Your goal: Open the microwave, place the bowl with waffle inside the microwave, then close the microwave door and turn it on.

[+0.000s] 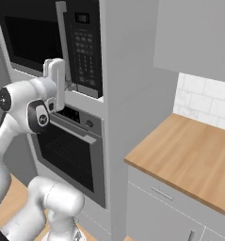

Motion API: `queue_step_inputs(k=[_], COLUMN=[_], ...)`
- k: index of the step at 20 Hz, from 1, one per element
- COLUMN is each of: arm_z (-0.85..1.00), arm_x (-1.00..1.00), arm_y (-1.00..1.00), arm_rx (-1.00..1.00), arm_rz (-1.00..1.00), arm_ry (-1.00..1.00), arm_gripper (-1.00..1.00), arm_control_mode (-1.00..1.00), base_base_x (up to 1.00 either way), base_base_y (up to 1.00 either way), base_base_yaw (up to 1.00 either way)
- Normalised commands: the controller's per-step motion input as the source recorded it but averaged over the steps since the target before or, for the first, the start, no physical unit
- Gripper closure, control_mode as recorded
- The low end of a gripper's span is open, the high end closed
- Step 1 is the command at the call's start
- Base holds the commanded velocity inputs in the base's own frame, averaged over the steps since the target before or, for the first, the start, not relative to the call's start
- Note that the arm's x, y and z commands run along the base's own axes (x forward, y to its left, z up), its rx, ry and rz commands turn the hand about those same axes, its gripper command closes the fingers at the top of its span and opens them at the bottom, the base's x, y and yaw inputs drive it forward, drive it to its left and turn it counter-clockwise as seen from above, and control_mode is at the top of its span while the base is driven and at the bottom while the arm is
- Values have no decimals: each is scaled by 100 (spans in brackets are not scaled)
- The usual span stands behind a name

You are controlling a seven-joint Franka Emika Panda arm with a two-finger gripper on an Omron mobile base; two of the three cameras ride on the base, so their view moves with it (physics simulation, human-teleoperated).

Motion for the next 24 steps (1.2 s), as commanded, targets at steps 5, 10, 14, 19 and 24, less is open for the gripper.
queue_step_inputs(k=[5,10,14,19,24], arm_z=[-5,-11,-18,-16,-47], arm_x=[51,48,40,56,98], arm_y=[0,-12,-29,-22,-5], arm_rx=[0,0,0,0,0], arm_rz=[0,0,0,0,0], arm_ry=[0,0,0,0,0], arm_gripper=[100,100,100,100,100], arm_control_mode=[-100,-100,-100,-100,-100], base_base_x=[0,0,0,0,0], base_base_y=[0,0,0,0,0], base_base_yaw=[0,0,0,0,0])
